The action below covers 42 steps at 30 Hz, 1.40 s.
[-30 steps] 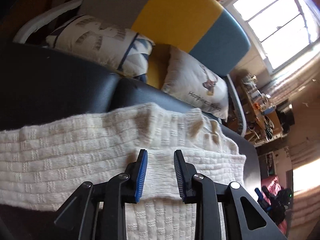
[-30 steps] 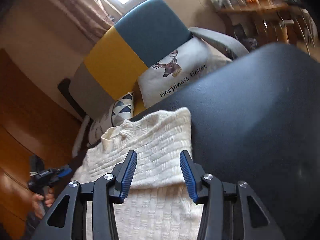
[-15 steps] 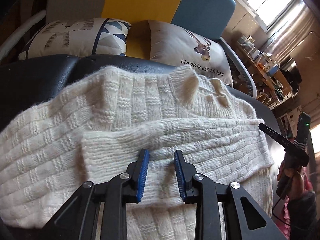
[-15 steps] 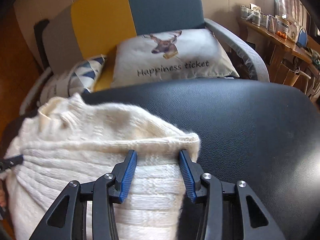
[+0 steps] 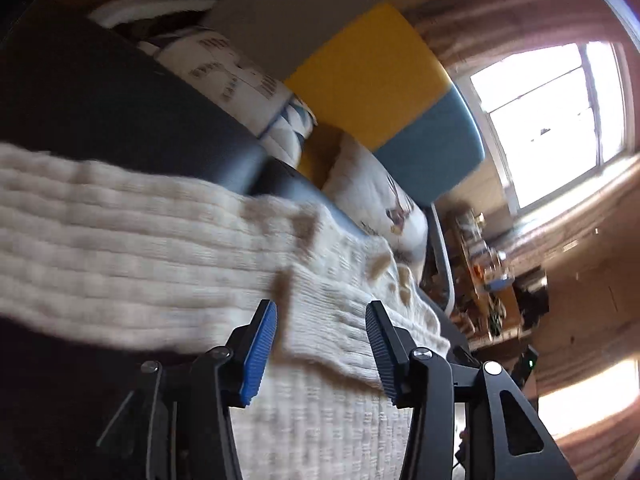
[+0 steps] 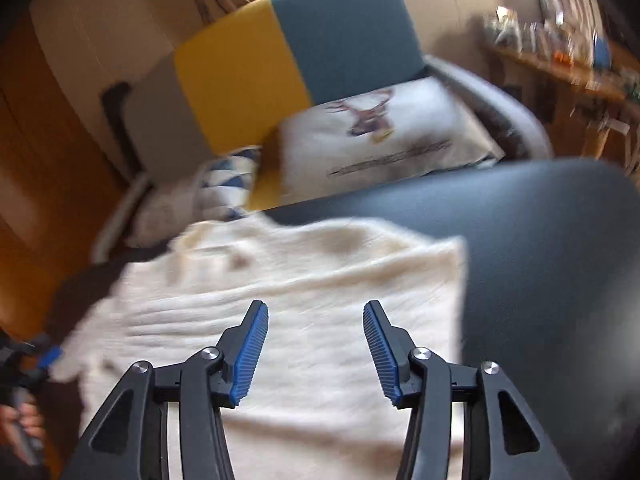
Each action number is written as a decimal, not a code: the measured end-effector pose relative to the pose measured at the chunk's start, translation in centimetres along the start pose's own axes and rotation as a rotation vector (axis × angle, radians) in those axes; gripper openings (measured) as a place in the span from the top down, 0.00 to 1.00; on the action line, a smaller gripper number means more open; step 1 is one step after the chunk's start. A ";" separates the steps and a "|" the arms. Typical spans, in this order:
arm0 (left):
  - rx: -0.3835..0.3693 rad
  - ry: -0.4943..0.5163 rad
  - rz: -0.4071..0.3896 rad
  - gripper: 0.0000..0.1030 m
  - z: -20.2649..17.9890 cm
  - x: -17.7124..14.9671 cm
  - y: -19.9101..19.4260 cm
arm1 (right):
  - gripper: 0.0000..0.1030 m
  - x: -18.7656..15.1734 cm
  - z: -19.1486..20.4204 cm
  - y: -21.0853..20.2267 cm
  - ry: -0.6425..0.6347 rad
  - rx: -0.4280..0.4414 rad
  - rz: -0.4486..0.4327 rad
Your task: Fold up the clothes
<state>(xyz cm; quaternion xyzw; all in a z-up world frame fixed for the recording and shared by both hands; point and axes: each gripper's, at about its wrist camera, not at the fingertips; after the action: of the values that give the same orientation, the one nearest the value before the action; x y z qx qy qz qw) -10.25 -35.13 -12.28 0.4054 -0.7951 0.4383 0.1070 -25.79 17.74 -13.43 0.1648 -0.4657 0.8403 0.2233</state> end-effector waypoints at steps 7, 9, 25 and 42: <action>0.246 -0.403 -0.192 0.53 17.9 -1.6 -14.5 | 0.51 -9.1 8.3 2.1 -0.065 0.187 0.164; 0.245 -0.501 -0.226 0.53 21.5 -2.1 -16.5 | 0.51 -11.4 10.6 3.2 -0.116 0.188 0.212; 0.143 -0.761 -0.299 0.40 28.4 -1.0 -14.3 | 0.51 -16.2 16.9 3.6 -0.247 0.176 0.270; 0.227 -0.759 -0.330 0.94 27.2 0.1 -12.3 | 0.51 -15.8 13.3 4.2 -0.165 0.129 0.275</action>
<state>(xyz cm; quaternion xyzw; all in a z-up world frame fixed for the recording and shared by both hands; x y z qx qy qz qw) 3.78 -60.07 -20.83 0.6690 -0.6491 0.3199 -0.1697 -13.68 0.89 -17.27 0.1819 -0.4458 0.8746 0.0561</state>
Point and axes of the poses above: each gripper's, at about its wrist camera, not at the fingertips, and y roughly the way its jaws point, z to its left, x to its top, and after that the axes turned 13 degrees about y, right-handed
